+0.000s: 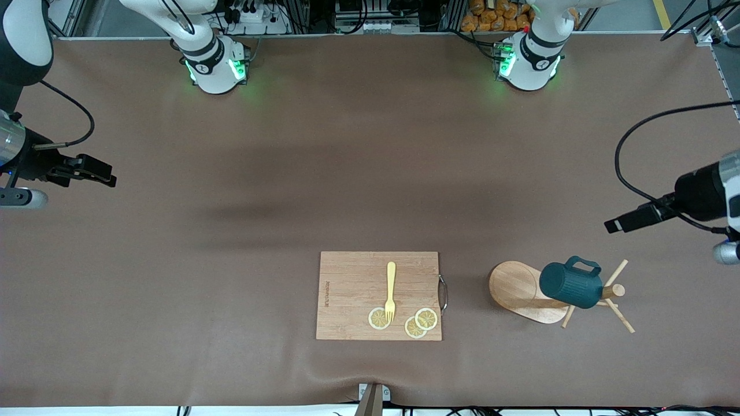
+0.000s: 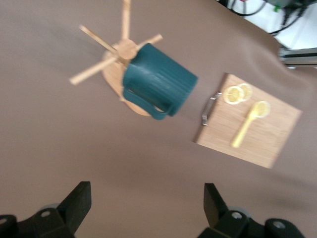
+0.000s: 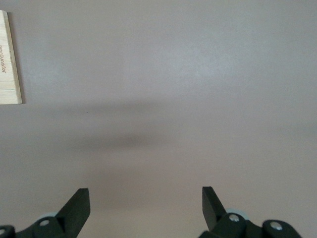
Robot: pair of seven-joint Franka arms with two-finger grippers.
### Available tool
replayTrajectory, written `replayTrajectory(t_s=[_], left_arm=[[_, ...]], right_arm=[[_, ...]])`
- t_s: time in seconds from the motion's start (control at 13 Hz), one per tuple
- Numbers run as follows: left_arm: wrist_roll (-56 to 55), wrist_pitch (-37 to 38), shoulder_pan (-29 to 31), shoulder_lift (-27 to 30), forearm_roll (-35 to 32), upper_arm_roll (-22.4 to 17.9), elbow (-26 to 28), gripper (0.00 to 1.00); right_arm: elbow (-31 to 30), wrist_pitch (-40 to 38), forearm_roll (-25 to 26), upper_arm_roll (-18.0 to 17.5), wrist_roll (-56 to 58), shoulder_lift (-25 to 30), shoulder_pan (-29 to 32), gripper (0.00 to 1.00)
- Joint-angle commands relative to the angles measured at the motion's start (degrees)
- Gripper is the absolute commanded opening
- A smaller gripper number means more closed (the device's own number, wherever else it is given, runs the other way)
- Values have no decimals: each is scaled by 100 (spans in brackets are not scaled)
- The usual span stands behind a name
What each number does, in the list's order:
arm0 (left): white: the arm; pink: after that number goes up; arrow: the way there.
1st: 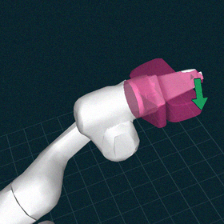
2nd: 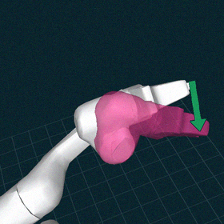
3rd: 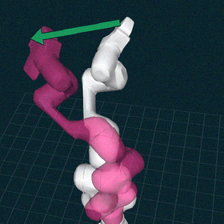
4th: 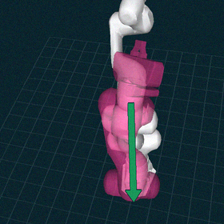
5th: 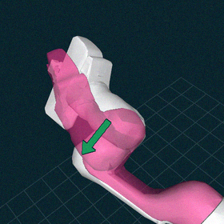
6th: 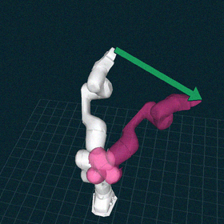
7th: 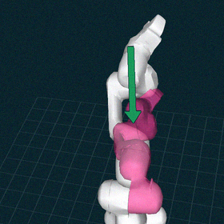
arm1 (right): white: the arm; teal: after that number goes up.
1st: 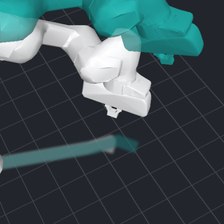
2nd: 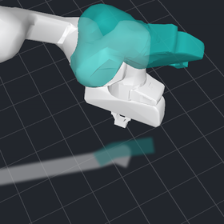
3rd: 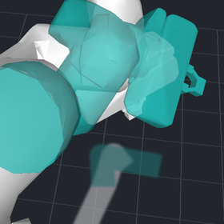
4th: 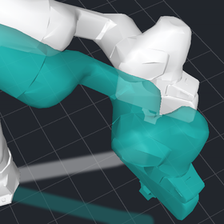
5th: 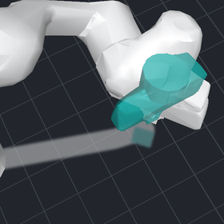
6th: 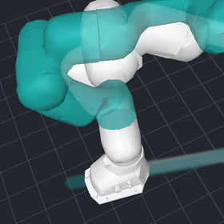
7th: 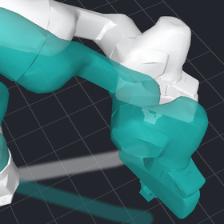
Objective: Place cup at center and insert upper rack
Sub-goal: 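Open the left gripper and withdraw it from the mug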
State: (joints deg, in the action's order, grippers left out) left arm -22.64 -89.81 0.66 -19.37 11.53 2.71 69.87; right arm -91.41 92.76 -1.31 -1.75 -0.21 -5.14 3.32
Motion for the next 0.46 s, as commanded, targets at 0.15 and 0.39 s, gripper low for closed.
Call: replayTrajectory(t_s=[0.15,0.39], left_arm=[[276,77,48,960,-1036,274,1114,100],[1050,323,100,1365,-1511,266,1309,100]], right_arm=[[-17,-39,25,-27,-673,57,1,100],[-17,-48,34,-27,-682,66,10,100]])
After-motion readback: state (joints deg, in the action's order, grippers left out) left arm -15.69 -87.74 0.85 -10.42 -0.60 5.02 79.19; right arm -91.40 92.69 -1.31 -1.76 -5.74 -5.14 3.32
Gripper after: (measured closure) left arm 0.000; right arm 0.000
